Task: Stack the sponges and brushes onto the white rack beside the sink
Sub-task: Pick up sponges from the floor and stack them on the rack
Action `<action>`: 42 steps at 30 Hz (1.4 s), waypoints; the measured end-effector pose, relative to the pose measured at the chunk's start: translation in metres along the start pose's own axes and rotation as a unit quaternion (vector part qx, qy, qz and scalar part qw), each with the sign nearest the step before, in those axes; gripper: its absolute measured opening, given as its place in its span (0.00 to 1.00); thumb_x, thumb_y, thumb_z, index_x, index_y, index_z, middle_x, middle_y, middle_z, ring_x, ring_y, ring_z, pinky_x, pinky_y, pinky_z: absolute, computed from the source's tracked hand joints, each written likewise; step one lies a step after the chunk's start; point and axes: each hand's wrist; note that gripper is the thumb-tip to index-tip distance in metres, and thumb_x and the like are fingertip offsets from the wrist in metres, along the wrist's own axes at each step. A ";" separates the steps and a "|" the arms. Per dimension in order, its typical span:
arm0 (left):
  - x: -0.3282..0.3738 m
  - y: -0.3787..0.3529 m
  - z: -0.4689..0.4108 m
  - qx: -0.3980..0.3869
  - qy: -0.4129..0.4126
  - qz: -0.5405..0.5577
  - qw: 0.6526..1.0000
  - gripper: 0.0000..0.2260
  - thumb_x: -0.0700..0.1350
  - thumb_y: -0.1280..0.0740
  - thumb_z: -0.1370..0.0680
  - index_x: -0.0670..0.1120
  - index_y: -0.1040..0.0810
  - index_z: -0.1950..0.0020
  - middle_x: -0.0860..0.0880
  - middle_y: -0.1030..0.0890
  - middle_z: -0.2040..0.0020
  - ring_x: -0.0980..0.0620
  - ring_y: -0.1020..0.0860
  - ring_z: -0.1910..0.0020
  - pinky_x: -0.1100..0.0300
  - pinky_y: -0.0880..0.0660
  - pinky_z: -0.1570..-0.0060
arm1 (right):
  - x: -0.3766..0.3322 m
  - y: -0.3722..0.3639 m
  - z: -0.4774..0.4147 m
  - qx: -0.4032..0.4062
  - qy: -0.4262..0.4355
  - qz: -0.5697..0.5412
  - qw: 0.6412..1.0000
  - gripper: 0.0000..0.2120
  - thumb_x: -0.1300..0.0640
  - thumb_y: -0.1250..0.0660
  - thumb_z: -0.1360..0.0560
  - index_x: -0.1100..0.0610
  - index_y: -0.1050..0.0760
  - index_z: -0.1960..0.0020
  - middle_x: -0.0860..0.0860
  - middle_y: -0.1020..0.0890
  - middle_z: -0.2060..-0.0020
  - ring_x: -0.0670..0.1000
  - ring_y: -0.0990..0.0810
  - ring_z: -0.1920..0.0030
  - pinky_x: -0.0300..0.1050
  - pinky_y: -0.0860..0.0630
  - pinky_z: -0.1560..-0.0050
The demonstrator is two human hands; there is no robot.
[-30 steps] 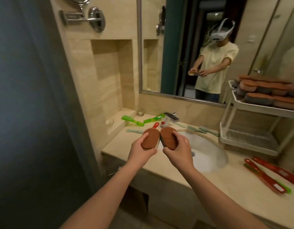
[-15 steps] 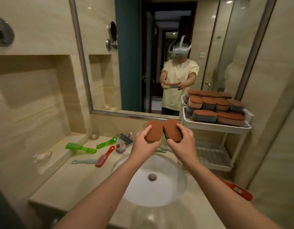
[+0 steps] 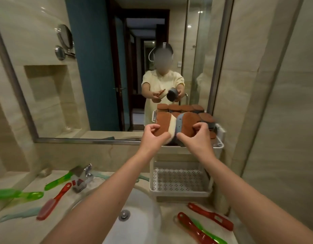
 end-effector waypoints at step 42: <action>-0.023 -0.056 -0.061 0.007 -0.194 -0.482 0.855 0.23 0.43 0.40 0.23 0.53 0.34 0.28 0.53 0.32 0.29 0.51 0.41 0.27 0.46 0.56 0.25 | 0.053 0.012 -0.076 -0.016 0.121 0.353 0.928 0.24 0.68 0.41 0.30 0.50 0.28 0.37 0.48 0.25 0.36 0.54 0.40 0.25 0.67 0.64 0.27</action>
Point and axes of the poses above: each hand's wrist, its own z-axis away from the middle knuckle, its own y-axis out of the back of the hand, x = y × z
